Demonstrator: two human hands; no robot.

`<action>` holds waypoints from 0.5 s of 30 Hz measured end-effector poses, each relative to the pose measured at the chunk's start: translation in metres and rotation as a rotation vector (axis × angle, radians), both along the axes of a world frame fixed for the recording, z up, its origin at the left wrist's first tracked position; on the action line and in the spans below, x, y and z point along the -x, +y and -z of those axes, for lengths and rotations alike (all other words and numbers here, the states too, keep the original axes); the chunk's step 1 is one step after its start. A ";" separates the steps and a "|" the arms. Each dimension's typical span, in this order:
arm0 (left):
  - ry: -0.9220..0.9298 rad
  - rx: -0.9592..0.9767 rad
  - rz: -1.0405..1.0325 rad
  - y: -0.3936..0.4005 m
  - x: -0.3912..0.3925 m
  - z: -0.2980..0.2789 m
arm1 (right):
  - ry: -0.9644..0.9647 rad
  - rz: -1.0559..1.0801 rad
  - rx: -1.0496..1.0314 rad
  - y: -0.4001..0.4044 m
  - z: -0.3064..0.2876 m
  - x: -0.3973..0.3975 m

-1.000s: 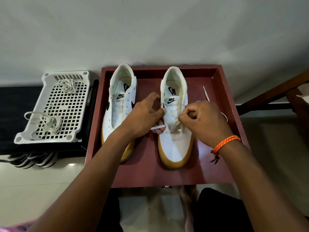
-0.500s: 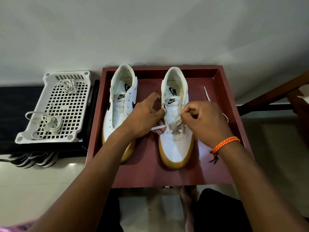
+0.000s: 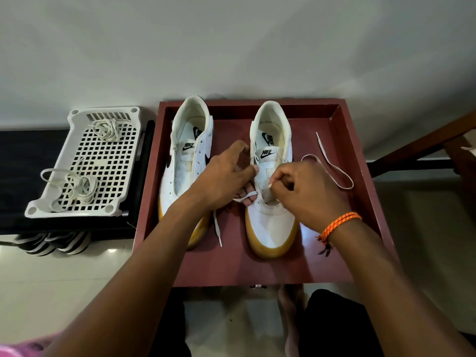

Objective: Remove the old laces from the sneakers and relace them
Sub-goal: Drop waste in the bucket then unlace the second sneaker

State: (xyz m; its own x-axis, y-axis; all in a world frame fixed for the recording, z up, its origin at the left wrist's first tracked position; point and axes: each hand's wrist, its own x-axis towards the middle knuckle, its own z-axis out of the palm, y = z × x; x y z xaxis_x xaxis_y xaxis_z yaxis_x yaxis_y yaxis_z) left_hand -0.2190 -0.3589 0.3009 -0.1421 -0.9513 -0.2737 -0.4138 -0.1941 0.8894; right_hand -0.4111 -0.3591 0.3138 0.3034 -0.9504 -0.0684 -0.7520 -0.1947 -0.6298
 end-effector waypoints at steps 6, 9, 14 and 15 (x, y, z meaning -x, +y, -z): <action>0.023 -0.016 0.003 0.001 -0.001 -0.002 | -0.179 0.152 0.077 -0.007 -0.011 0.015; -0.010 0.001 0.004 0.001 -0.001 -0.002 | -0.119 0.036 -0.072 0.002 -0.005 0.001; -0.010 -0.005 0.005 0.000 -0.002 0.000 | 0.019 -0.037 -0.043 0.004 0.005 -0.005; -0.030 0.004 0.000 0.000 -0.002 0.001 | -0.003 -0.008 -0.043 0.001 0.002 -0.002</action>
State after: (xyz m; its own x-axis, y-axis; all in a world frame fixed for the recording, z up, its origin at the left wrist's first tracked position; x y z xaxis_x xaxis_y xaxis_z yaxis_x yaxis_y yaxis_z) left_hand -0.2170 -0.3594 0.3000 -0.1344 -0.9522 -0.2744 -0.4400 -0.1908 0.8775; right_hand -0.4091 -0.3581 0.3114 0.3117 -0.9440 -0.1086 -0.7486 -0.1736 -0.6399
